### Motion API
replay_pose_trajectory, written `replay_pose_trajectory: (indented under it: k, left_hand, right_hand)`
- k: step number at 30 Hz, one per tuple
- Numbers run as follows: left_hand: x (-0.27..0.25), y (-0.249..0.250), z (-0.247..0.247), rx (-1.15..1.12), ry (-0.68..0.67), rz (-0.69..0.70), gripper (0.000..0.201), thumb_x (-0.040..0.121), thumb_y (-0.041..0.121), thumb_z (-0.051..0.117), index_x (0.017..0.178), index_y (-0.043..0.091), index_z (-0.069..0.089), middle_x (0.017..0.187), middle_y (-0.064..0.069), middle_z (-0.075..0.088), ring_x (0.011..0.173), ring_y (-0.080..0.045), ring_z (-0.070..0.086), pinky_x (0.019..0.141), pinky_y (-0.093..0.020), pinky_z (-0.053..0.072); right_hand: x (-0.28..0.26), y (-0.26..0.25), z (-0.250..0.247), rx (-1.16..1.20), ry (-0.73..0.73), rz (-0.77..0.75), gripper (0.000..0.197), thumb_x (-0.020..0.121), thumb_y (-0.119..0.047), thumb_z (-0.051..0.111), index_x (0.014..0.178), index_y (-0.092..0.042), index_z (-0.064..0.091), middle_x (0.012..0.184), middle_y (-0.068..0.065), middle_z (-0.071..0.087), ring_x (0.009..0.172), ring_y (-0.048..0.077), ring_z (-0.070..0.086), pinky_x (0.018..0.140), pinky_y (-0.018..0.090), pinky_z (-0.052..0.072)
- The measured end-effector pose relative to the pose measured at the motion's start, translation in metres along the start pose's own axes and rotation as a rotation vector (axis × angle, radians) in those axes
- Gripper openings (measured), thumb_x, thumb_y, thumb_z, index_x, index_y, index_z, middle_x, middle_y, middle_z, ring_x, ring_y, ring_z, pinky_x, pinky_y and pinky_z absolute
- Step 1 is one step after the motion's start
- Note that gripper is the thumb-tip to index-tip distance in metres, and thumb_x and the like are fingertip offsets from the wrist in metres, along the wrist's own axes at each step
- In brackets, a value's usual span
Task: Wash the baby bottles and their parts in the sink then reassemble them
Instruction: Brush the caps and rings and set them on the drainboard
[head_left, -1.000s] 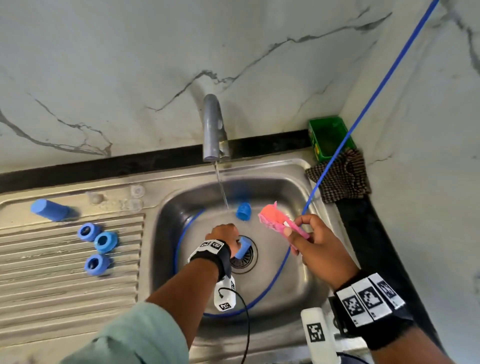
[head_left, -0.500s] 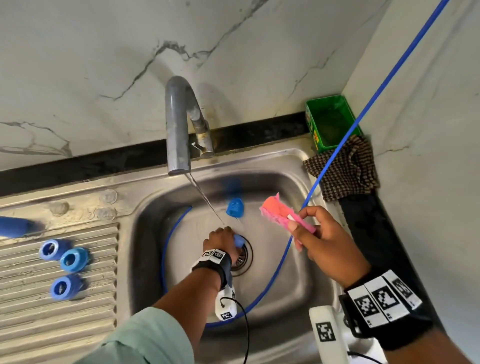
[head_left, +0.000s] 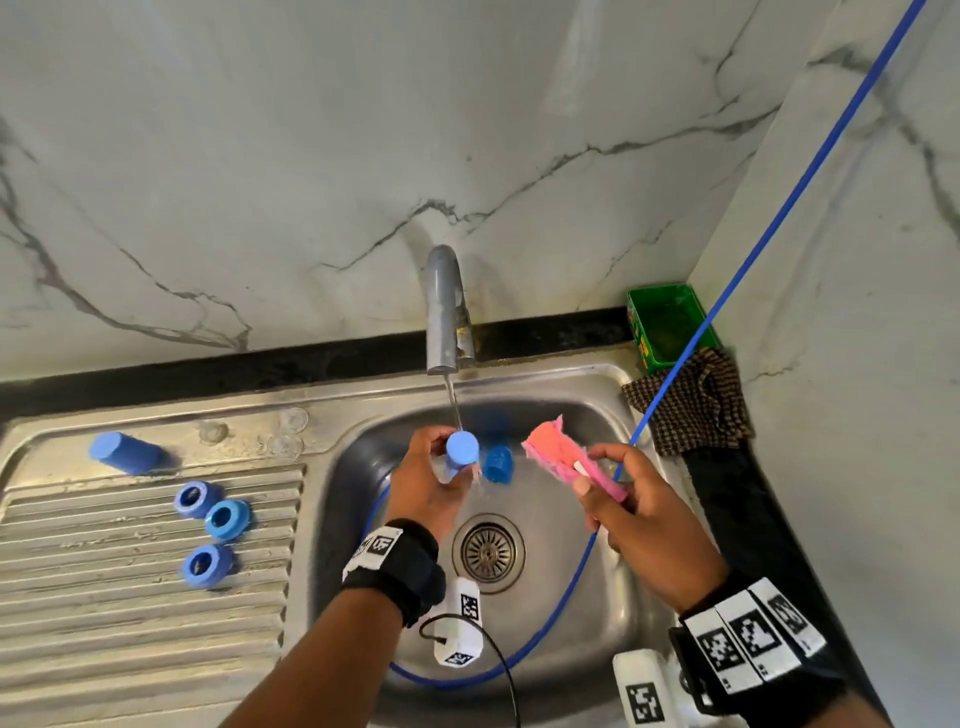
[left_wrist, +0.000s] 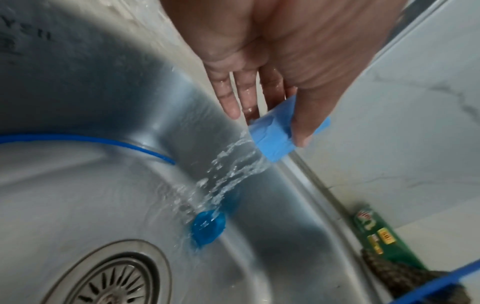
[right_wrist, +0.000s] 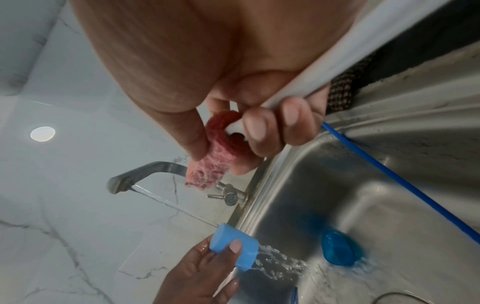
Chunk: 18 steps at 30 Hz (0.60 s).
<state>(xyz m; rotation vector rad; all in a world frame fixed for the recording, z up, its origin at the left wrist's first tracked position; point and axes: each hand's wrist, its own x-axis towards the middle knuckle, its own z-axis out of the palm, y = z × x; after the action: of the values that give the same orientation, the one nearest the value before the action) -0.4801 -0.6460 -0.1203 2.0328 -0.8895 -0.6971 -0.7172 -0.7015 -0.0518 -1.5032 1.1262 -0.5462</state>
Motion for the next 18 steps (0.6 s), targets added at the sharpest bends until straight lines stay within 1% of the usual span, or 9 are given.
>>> replay_pose_trajectory:
  k: [2,4,6,8,9,11,13,15,18]
  left_hand:
    - [-0.014,0.01,-0.013,-0.03,0.025,0.057,0.043,0.082,0.018,0.08,0.109,0.039,0.054,0.102,0.023,0.062,0.095,0.01,0.056,0.08,-0.008,0.04]
    - [-0.027,0.019,-0.022,-0.064,0.016,0.107,0.042,0.083,0.025,0.08,0.114,0.04,0.056,0.108,0.023,0.062,0.1,0.008,0.057,0.081,-0.007,0.041]
    - [-0.041,0.023,-0.03,-0.106,-0.002,0.185,0.043,0.083,0.032,0.08,0.12,0.039,0.06,0.116,0.018,0.062,0.106,0.001,0.06,0.088,-0.014,0.048]
    - [-0.057,0.031,-0.036,-0.155,-0.047,0.269,0.044,0.082,0.036,0.079,0.122,0.037,0.061,0.118,0.012,0.061,0.107,-0.005,0.061,0.09,-0.023,0.051]
    - [-0.064,0.035,-0.038,-0.19,-0.079,0.295,0.042,0.082,0.037,0.078,0.12,0.035,0.061,0.117,0.009,0.061,0.106,-0.008,0.062,0.089,-0.025,0.052]
    - [-0.076,0.043,-0.039,-0.289,-0.157,0.311,0.04,0.081,0.039,0.075,0.118,0.028,0.062,0.115,0.004,0.065,0.104,-0.013,0.064,0.088,-0.028,0.053]
    - [-0.088,0.049,-0.041,-0.348,-0.204,0.317,0.045,0.08,0.045,0.071,0.119,0.025,0.061,0.113,0.003,0.068,0.102,-0.016,0.066,0.088,-0.028,0.054]
    - [-0.095,0.052,-0.043,-0.352,-0.208,0.326,0.052,0.08,0.048,0.069,0.124,0.025,0.058,0.115,0.004,0.069,0.104,-0.016,0.066,0.09,-0.03,0.053]
    - [-0.103,0.053,-0.047,-0.393,-0.21,0.342,0.05,0.083,0.044,0.068,0.123,0.013,0.061,0.112,-0.001,0.071,0.104,-0.018,0.068,0.09,-0.033,0.053]
  right_hand:
    - [-0.007,-0.013,0.0,-0.03,-0.021,-0.066,0.03,0.089,-0.046,0.066,0.118,-0.046,0.058,0.078,-0.008,0.069,0.055,0.001,0.059,0.062,0.023,0.043]
    - [-0.01,-0.021,0.0,-0.053,-0.031,-0.137,0.035,0.094,-0.035,0.066,0.128,-0.044,0.058,0.095,-0.012,0.071,0.069,0.0,0.066,0.069,0.018,0.047]
    - [-0.012,-0.032,0.001,-0.079,-0.038,-0.223,0.043,0.097,-0.032,0.064,0.138,-0.043,0.055,0.119,-0.018,0.069,0.094,-0.003,0.068,0.083,0.011,0.048]
    - [-0.016,-0.045,0.008,-0.097,-0.057,-0.336,0.044,0.099,-0.034,0.061,0.141,-0.044,0.053,0.13,-0.022,0.064,0.116,-0.004,0.061,0.097,0.011,0.043]
    - [-0.018,-0.051,0.013,-0.145,-0.079,-0.393,0.042,0.1,-0.038,0.059,0.141,-0.045,0.053,0.128,-0.018,0.066,0.118,-0.002,0.061,0.099,0.014,0.044]
    - [-0.021,-0.053,0.022,-0.312,-0.097,-0.531,0.042,0.099,-0.046,0.055,0.141,-0.049,0.051,0.107,-0.011,0.069,0.101,0.005,0.064,0.091,0.02,0.049]
    - [-0.017,-0.051,0.026,-0.377,-0.01,-0.564,0.043,0.097,-0.048,0.055,0.139,-0.055,0.05,0.091,-0.011,0.06,0.084,0.008,0.061,0.081,0.021,0.049]
    - [-0.017,-0.051,0.026,-0.375,0.077,-0.555,0.044,0.096,-0.045,0.058,0.136,-0.061,0.048,0.091,-0.009,0.055,0.08,0.008,0.061,0.077,0.023,0.05]
    - [-0.036,-0.054,0.031,-0.404,0.008,-0.722,0.044,0.098,-0.043,0.056,0.141,-0.049,0.051,0.096,-0.011,0.054,0.084,0.008,0.061,0.08,0.02,0.05]
